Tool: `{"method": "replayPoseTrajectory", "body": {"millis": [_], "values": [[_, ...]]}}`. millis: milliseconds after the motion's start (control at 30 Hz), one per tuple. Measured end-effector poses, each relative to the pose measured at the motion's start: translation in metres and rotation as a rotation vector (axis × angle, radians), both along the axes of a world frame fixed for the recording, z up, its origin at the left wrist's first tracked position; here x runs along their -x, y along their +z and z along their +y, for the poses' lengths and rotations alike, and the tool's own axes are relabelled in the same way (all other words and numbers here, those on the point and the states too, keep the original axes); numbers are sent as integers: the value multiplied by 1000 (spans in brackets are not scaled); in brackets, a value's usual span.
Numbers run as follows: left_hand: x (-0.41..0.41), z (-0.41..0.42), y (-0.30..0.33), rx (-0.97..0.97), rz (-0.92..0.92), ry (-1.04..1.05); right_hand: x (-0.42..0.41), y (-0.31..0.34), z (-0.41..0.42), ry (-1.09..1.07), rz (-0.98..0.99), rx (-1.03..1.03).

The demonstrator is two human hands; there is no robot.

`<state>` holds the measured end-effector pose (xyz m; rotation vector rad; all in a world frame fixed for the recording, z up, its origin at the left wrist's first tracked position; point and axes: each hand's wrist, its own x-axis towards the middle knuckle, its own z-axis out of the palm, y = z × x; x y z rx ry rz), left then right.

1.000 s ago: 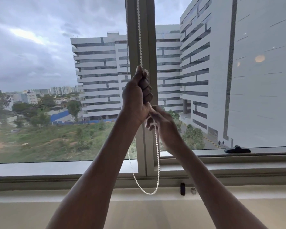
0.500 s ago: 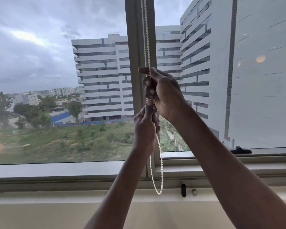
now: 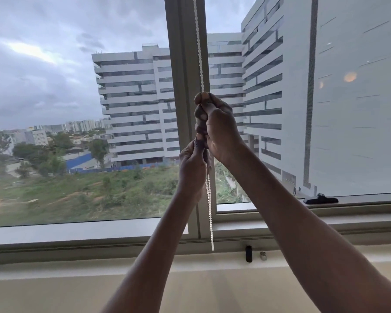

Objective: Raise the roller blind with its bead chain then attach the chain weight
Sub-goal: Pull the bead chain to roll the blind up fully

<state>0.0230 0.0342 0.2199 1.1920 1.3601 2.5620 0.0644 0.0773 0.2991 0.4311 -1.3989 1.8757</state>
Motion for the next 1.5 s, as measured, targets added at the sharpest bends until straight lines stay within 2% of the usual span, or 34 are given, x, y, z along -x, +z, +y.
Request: {"method": "replayPoseTrajectory", "body": {"millis": [267, 433, 667, 800, 1033, 1300, 1500], "values": [[3, -3, 1, 32, 29, 48, 7, -1, -1, 10, 12, -1], [12, -8, -8, 55, -16, -23, 15, -12, -3, 2, -34, -28], [24, -18, -31, 140, -40, -127, 18, -37, -7, -134, -49, -128], [27, -27, -42, 192, -38, -84, 18, -50, -13, -169, -54, -176], [41, -44, -62, 255, -136, -92, 20, -81, -15, -222, -98, -194], [49, -55, -86, 330, -112, -67, 14, -120, -6, -282, -161, -224], [55, -51, -113, 348, -83, -16, 6, -155, 0, -449, -244, -290]]}}
